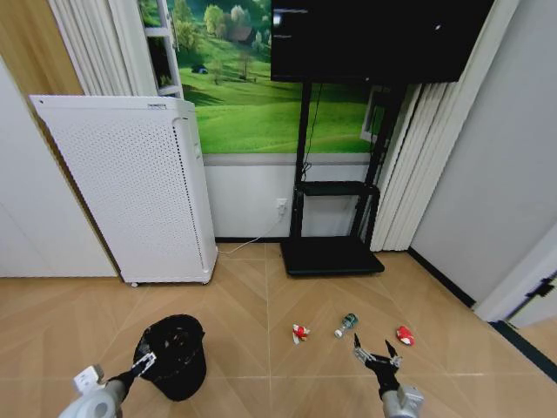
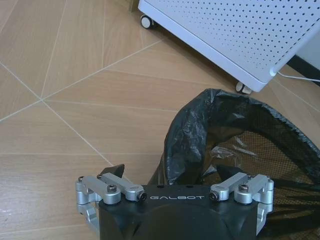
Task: Pick up the trash bin and place the garbage on the floor into it.
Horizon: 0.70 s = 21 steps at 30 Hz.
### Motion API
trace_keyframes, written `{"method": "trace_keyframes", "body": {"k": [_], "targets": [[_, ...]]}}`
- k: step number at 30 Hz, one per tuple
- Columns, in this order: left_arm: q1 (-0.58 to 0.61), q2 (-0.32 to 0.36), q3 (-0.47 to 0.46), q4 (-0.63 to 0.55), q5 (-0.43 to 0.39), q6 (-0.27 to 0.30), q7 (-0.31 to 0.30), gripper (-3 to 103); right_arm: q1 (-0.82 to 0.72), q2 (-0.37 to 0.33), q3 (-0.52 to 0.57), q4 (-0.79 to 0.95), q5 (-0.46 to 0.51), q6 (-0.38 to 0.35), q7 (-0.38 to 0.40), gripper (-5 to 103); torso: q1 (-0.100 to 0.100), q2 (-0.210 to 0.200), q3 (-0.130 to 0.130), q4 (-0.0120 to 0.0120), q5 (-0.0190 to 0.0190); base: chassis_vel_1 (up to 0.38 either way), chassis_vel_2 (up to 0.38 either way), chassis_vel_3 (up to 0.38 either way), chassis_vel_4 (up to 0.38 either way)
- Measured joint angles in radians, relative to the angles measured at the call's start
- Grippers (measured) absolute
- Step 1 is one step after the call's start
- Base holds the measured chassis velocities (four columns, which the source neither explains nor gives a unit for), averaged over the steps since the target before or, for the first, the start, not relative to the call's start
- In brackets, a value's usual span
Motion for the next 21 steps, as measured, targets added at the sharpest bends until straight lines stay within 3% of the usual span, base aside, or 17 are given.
{"method": "trace_keyframes", "body": {"k": [8, 13, 14, 16, 18, 19, 21], "targets": [[-0.002, 0.003, -0.002, 0.024, 0.001, -0.001, 0.002, 101, -0.001, 0.0, -0.002, -0.004, 0.0, 0.008, 0.0, 100, 0.0, 0.0, 0.0, 0.0001, 0.0, 0.0, 0.0, 0.0, 0.0], [-0.005, -0.004, 0.002, 0.02, -0.01, -0.001, -0.018, 81, -0.002, 0.0, -0.006, -0.004, 0.0, 0.012, -0.003, 100, 0.0, 0.0, 0.0, 0.0001, -0.0001, 0.0, 0.0, 0.0, 0.0], [-0.005, -0.004, 0.002, 0.02, -0.01, -0.001, -0.018, 81, -0.002, 0.0, -0.006, -0.004, 0.0, 0.012, -0.003, 100, 0.0, 0.0, 0.0, 0.0001, -0.0001, 0.0, 0.0, 0.0, 0.0], [-0.005, -0.006, 0.003, 0.017, -0.019, -0.001, -0.021, 70, 0.0, 0.0, -0.007, -0.004, 0.0, 0.014, -0.005, 100, 0.0, 0.0, 0.0, 0.0001, 0.0001, 0.0, 0.0, 0.0, 0.0], [-0.005, -0.006, 0.003, 0.016, -0.023, -0.001, -0.021, 70, 0.001, 0.0, -0.008, -0.004, 0.0, 0.014, -0.006, 100, 0.0, 0.0, 0.0, 0.0001, 0.0, 0.0, 0.0, 0.0, 0.0], [-0.005, -0.006, 0.003, 0.016, -0.028, -0.002, -0.021, 59, 0.001, 0.0, -0.008, -0.004, 0.0, 0.016, -0.007, 100, 0.0, 0.0, 0.0, 0.0001, 0.0, 0.0, 0.0, 0.0, 0.0], [-0.005, -0.006, 0.003, 0.016, -0.032, -0.002, -0.021, 59, 0.001, 0.0, -0.008, -0.004, 0.0, 0.017, -0.009, 100, 0.0, 0.0, 0.0, 0.0, 0.0, 0.0, 0.0, 0.0, 0.0]]}}
